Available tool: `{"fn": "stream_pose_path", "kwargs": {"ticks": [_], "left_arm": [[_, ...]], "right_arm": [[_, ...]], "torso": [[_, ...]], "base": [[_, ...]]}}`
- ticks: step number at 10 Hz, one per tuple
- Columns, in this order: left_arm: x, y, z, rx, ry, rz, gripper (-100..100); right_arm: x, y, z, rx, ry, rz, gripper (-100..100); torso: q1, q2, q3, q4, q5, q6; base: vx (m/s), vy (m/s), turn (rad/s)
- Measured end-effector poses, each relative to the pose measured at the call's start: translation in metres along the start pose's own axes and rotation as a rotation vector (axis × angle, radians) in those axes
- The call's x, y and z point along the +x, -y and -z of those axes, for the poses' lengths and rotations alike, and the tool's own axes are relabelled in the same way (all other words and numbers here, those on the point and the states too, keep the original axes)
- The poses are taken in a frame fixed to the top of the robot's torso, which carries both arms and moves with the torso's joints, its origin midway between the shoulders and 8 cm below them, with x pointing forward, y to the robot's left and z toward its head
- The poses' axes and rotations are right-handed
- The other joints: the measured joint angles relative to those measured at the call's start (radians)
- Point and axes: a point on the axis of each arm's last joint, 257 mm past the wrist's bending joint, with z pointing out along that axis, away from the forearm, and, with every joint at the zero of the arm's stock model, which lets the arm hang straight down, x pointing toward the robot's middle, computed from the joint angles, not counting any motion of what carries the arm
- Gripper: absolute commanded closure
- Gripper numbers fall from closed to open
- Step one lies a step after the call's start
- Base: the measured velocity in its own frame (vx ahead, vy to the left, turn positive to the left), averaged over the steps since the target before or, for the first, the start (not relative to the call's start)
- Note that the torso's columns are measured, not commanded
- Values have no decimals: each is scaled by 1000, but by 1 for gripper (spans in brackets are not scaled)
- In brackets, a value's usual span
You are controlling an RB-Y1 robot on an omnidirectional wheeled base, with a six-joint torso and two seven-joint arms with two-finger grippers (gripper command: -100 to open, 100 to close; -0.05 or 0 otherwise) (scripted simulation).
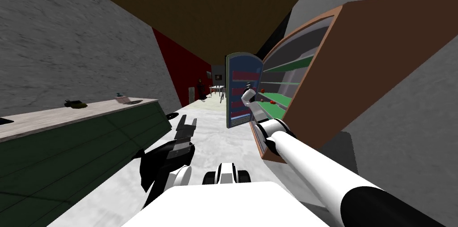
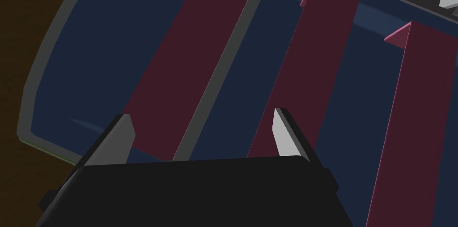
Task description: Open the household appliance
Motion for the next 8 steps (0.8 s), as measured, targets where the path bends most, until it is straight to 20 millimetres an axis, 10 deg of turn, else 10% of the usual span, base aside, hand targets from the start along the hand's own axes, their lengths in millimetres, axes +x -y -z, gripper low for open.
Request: {"fn": "stream_pose_path", "kwargs": {"ticks": [8], "left_arm": [[0,0,0,0,0,0,0]], "right_arm": [[48,5,3,-34,-138,14,-100]], "torso": [[0,-1,0,0,0,1]], "base": [[-21,-69,130]]}}
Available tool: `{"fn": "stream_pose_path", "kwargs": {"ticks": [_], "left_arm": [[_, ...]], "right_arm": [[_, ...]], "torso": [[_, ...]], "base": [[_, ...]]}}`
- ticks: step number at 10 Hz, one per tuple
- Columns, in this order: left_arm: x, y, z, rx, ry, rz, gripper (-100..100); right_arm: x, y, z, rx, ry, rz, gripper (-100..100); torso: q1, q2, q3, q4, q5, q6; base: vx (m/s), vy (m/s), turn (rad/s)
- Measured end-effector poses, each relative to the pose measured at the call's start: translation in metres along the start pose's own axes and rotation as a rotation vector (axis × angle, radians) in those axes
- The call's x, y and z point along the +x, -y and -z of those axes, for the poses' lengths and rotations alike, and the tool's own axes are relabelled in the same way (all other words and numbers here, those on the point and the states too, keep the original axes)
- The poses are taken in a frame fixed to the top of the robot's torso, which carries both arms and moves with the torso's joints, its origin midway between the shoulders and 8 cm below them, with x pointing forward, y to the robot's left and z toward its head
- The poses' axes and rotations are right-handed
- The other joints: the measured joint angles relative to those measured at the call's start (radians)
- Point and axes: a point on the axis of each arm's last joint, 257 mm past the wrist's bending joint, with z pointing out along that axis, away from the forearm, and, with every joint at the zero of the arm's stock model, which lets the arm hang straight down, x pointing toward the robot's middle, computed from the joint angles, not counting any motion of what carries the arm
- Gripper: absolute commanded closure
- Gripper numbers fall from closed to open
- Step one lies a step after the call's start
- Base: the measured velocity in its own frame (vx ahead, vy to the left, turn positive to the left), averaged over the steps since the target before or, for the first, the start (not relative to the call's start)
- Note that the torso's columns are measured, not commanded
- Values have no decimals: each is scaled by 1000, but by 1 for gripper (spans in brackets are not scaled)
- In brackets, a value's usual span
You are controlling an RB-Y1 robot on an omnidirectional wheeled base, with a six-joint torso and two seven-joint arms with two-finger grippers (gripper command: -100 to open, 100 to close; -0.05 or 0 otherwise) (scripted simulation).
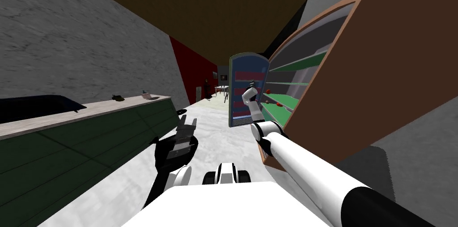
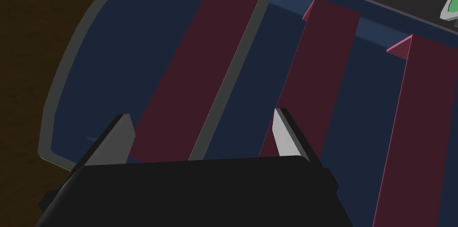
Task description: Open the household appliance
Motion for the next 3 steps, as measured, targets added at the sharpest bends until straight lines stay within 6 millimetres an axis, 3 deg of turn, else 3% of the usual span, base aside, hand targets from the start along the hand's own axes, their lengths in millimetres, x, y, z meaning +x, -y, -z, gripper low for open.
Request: {"fn": "stream_pose_path", "kwargs": {"ticks": [2,3], "left_arm": [[0,0,0,0,0,0,0],[0,0,0,0,0,0,0]], "right_arm": [[9,-3,0,-19,-22,0,-100],[13,-5,2,-29,-37,10,-100]], "torso": [[3,1,0,0,2,-3],[0,1,1,0,0,-1]], "base": [[-45,-84,287],[-32,-66,5]]}}
